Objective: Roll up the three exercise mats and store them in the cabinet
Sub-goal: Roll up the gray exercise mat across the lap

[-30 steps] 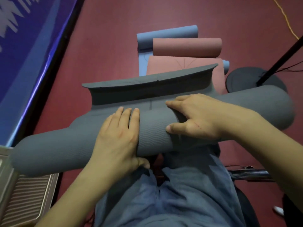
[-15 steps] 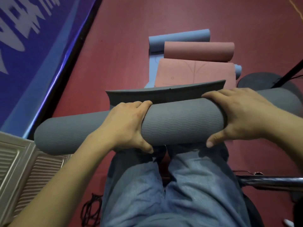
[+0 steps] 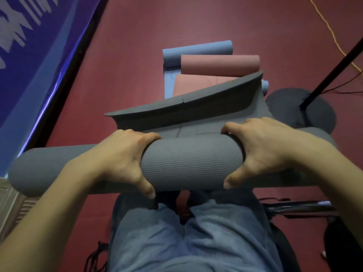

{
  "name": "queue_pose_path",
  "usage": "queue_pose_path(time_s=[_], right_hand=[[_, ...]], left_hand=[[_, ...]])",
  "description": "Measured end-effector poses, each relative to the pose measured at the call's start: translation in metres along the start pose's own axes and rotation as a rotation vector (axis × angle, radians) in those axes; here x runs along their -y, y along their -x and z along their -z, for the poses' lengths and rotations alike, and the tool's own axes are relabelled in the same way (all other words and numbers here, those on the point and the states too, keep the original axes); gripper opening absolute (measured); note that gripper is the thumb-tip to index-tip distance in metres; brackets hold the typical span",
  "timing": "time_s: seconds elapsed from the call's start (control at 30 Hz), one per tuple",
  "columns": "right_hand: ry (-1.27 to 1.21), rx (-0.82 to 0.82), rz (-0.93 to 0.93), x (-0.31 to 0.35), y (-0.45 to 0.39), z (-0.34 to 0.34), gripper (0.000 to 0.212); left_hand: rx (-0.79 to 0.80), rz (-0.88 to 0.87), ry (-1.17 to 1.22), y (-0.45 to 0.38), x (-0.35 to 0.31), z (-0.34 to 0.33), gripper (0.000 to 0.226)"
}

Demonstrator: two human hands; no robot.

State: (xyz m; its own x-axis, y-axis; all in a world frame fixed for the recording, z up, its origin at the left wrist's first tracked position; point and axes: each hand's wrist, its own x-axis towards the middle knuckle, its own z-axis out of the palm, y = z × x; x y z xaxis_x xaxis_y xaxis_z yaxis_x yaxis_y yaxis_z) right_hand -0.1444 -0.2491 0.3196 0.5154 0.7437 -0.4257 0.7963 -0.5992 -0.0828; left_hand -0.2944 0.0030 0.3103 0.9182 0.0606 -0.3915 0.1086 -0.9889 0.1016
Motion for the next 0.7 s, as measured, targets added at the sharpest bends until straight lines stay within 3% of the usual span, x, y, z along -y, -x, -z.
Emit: queue_pose_path(time_s=[0.13, 0.3, 0.5, 0.7], right_hand=[[-0.114, 0.09, 0.019, -0.004, 0.012, -0.003, 0.121], [-0.279, 0.288, 0.096, -0.011, 0.022, -0.01, 0.106], [-0.412, 0.109, 0.165, -0.015, 0.013, -0.016, 0.097], [-0.29, -0.001, 0.201, -0.014, 0.015, -0.023, 0.098]], left_hand=[[0.088, -0.017, 0.065, 0.011, -0.004, 0.001, 0.11], [0.3, -0.056, 0.228, 0.026, -0.016, -0.016, 0.093], [0.28, -0.083, 0.408, 0.016, -0.002, -0.024, 0.087], [0.1, -0.208, 0.319, 0.018, 0.011, -0.036, 0.118]])
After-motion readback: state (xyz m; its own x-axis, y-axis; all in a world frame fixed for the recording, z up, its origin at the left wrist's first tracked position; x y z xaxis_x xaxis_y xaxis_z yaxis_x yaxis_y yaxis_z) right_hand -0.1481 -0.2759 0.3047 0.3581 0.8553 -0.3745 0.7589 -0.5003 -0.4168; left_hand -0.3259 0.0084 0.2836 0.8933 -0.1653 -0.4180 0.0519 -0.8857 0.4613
